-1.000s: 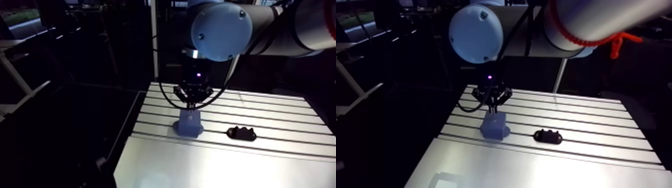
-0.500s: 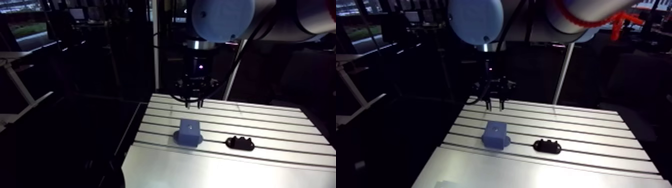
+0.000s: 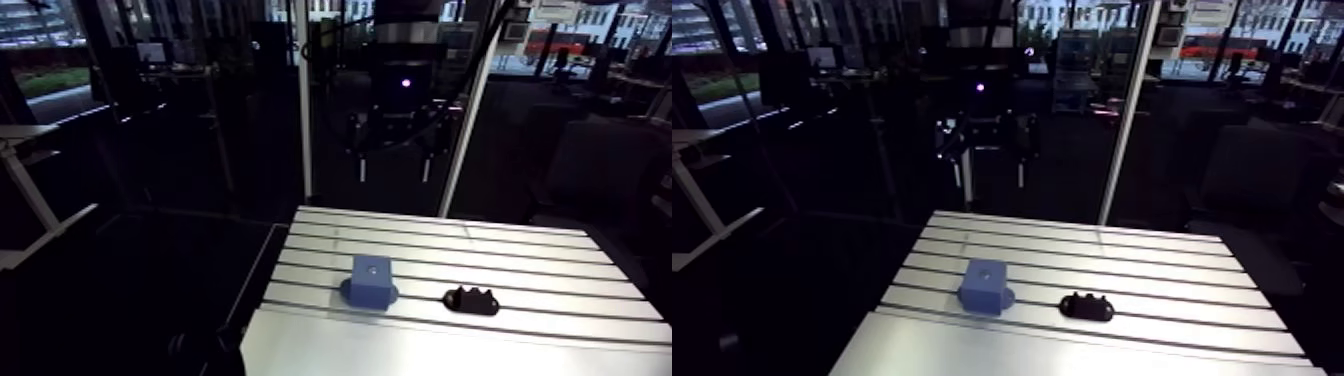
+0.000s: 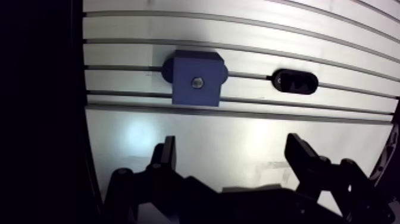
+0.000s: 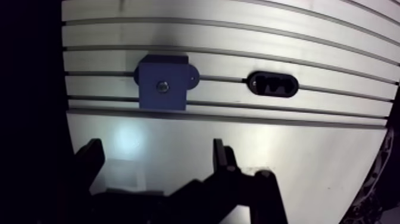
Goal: Pick up the M10 bolt and insert it into the hex recess until seated.
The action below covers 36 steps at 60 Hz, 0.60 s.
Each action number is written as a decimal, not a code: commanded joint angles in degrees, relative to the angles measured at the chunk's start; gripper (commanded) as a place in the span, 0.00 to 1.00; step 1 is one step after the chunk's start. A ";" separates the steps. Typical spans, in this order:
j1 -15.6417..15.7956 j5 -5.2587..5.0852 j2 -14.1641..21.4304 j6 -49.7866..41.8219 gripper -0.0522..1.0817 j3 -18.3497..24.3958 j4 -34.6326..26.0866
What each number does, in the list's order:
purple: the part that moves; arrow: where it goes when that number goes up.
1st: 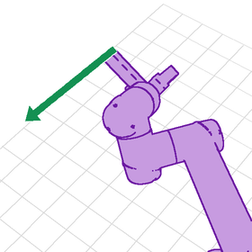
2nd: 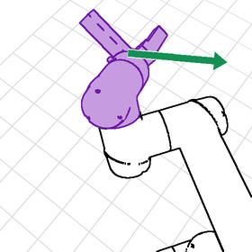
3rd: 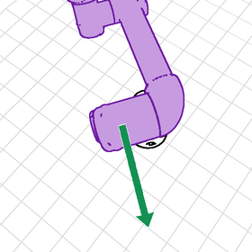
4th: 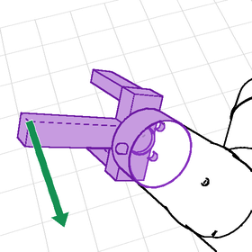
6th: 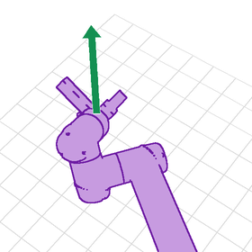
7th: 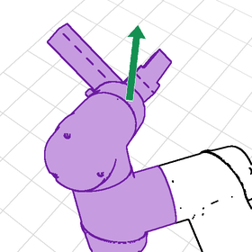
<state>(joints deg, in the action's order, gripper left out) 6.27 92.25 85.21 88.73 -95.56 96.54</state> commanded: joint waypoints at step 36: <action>-6.53 0.52 2.70 0.52 0.05 7.36 -7.29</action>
<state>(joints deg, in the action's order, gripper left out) 0.47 92.67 86.89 89.16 -87.99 89.50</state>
